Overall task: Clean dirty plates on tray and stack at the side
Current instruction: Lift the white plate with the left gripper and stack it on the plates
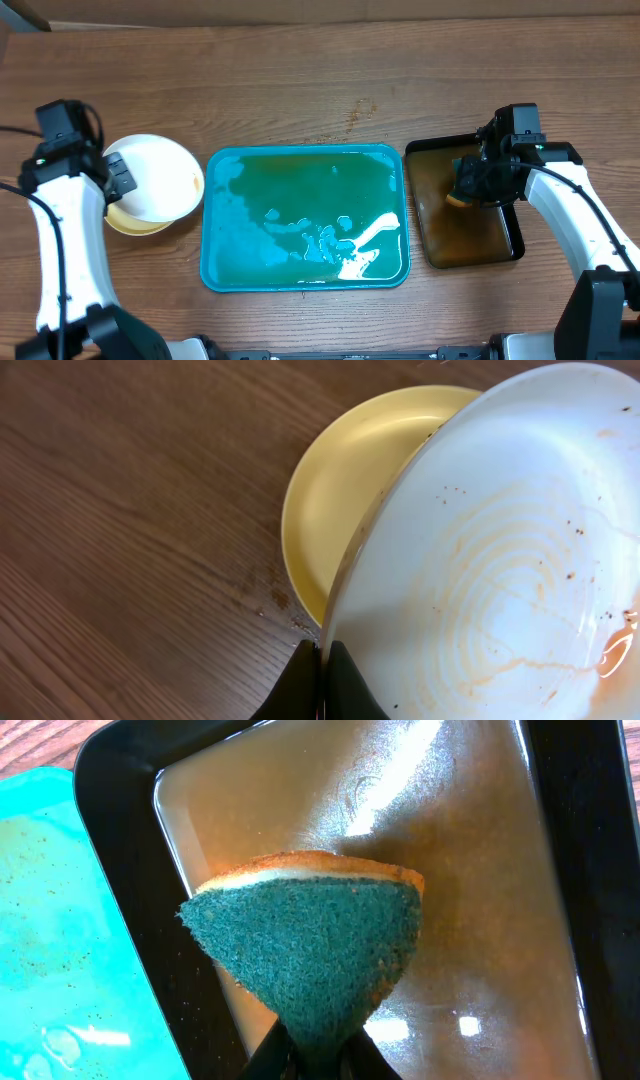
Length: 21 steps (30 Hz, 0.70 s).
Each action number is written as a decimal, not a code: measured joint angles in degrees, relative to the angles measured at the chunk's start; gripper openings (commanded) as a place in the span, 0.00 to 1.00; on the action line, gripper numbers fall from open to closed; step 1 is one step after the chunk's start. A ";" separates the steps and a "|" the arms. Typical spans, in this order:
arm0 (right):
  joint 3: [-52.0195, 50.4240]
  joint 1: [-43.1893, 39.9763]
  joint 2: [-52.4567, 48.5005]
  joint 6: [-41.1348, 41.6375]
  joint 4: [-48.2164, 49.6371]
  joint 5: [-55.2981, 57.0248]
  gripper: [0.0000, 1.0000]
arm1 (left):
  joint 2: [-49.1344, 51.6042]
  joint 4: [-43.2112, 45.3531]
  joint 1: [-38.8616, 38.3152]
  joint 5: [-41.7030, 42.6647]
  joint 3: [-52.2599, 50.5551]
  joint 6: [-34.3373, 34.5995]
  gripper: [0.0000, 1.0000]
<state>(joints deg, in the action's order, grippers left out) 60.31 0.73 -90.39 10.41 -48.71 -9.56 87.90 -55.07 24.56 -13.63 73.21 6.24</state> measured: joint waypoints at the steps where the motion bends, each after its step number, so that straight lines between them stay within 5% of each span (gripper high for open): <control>1: 0.00 0.00 0.00 0.02 0.00 -0.02 0.09 | 0.90 0.20 1.03 0.48 0.00 0.02 0.04; 8: -0.02 0.00 0.00 -2.25 0.02 0.04 0.07 | 6.95 0.66 5.92 5.22 0.00 0.72 0.24; 14: 0.00 0.00 -0.24 -4.81 0.31 0.52 0.06 | 7.87 0.70 6.23 8.20 0.00 0.94 0.64; 19: 0.00 0.00 -2.49 -8.11 0.24 0.63 0.09 | 7.87 0.55 6.25 11.63 0.00 1.27 0.84; 21: 0.00 0.00 -4.17 -9.01 0.26 0.76 0.18 | 7.87 0.26 6.23 13.86 0.00 1.25 0.91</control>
<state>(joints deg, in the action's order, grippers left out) 60.31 0.73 -94.56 1.41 -48.45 -8.80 95.77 -54.81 30.79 0.23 73.21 7.49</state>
